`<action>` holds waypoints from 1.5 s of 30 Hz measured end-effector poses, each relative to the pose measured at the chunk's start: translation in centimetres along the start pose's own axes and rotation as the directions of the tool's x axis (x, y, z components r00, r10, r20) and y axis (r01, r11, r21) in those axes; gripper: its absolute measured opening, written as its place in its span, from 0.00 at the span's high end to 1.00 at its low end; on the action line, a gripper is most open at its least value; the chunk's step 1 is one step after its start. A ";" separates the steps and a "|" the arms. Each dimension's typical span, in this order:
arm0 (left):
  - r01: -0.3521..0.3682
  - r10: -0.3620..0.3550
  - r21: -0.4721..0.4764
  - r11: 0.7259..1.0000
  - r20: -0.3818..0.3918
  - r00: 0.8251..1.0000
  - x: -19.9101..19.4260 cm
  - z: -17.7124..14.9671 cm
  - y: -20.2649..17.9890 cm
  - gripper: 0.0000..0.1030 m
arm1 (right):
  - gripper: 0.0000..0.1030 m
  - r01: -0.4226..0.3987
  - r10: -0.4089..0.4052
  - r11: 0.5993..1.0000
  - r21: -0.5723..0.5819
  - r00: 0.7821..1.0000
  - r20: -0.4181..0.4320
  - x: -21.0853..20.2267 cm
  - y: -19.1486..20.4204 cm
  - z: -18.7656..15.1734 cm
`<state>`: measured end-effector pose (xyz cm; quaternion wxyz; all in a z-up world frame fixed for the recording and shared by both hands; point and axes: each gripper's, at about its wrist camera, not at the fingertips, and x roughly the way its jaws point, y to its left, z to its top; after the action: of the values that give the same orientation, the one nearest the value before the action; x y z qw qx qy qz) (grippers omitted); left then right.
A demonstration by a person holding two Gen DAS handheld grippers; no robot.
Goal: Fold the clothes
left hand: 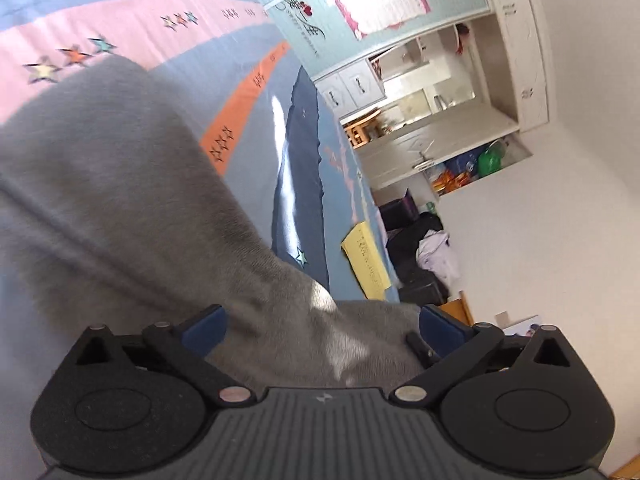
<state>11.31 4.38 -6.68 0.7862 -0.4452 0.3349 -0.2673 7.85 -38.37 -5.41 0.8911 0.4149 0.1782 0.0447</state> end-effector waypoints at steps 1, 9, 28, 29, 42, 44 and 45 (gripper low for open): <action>0.010 -0.010 -0.016 1.000 0.016 1.000 -1.6 -0.4 0.7 0.01 | 0.85 -0.015 0.015 1.000 0.007 1.000 0.003 0.1 0.7 0.0; 0.078 -0.064 -0.077 0.994 0.174 0.983 -10.2 -0.9 5.0 0.01 | 0.85 -0.124 0.117 0.976 -0.179 0.992 -0.047 1.9 12.7 -2.7; 0.116 -0.059 -0.129 0.985 0.377 0.924 -19.5 3.6 9.3 0.01 | 0.44 -0.240 -0.067 0.619 -0.748 0.932 -0.355 12.3 27.2 -25.7; 0.118 -0.060 -0.133 0.984 0.376 0.925 -19.4 3.7 9.3 0.01 | 0.39 -0.245 -0.065 0.602 -0.760 0.934 -0.352 12.1 27.4 -25.5; 0.195 -0.186 -0.004 0.981 0.278 0.943 -15.5 4.2 6.0 0.01 | 0.34 -0.418 0.361 0.908 -0.041 0.827 -0.431 10.0 22.0 -17.0; 0.225 -0.241 0.097 0.970 0.209 0.948 -13.1 4.3 3.6 0.01 | 0.33 -0.400 0.380 0.915 0.051 0.815 -0.437 11.4 21.0 -15.6; 0.225 -0.249 0.146 0.963 0.177 0.952 -11.8 4.4 2.5 0.01 | 0.33 -0.397 0.400 0.912 0.102 0.805 -0.438 12.2 20.5 -14.9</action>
<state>7.51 16.28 -3.85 0.8035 -0.4562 0.1835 -0.3355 15.32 -11.43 -2.15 0.7949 0.4237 0.2882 0.3248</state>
